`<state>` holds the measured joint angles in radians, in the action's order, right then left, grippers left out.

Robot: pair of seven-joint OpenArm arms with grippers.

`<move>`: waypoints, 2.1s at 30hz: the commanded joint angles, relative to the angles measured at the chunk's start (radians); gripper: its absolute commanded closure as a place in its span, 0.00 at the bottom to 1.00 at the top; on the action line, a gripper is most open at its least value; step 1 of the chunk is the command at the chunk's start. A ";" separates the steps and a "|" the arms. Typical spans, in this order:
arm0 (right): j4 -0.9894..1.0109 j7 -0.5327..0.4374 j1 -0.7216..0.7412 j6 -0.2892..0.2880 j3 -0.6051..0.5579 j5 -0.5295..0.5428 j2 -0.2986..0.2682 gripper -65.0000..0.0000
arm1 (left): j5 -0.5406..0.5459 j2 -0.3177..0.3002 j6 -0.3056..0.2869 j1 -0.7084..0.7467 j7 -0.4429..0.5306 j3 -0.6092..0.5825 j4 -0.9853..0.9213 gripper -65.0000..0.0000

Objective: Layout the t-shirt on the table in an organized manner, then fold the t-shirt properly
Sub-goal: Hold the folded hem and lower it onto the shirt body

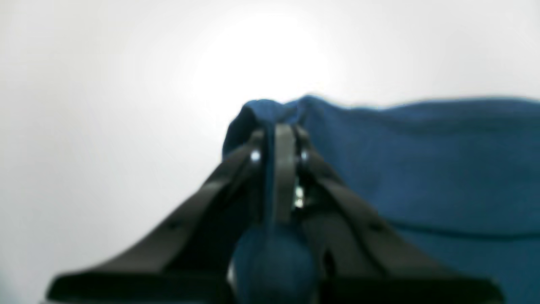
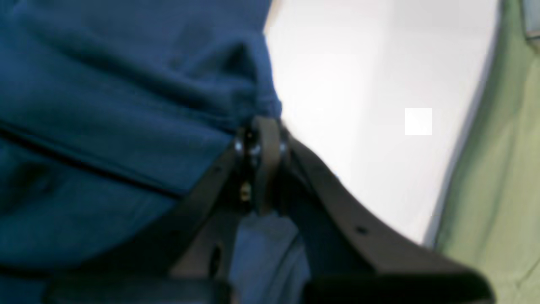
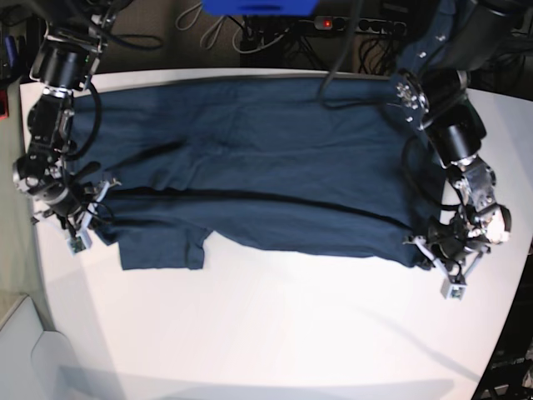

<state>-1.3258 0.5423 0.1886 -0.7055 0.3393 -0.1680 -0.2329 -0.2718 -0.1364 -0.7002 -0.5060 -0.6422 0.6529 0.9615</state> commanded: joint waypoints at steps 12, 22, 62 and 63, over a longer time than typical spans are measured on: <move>-0.014 -0.060 0.025 0.007 -0.036 0.011 -0.013 1.00 | 0.009 -0.027 0.158 -0.050 0.126 -0.002 -0.029 0.74; -0.014 -0.061 0.027 0.007 -0.039 0.009 -0.012 1.00 | 0.009 -0.044 0.147 -0.035 0.107 -0.002 -0.026 0.50; -0.014 -0.064 0.032 0.007 -0.039 0.009 -0.013 1.00 | 0.012 -0.099 0.156 0.004 0.235 0.000 -0.333 0.77; -0.014 -0.064 0.032 0.007 -0.039 0.009 -0.013 1.00 | 0.012 -0.099 0.156 0.010 0.235 0.000 -0.333 0.77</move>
<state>-1.3235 0.5011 0.1959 -0.7052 0.2958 -0.1715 -0.2325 -0.2386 -0.2276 -0.5423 -0.4934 -0.3569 0.6529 0.6281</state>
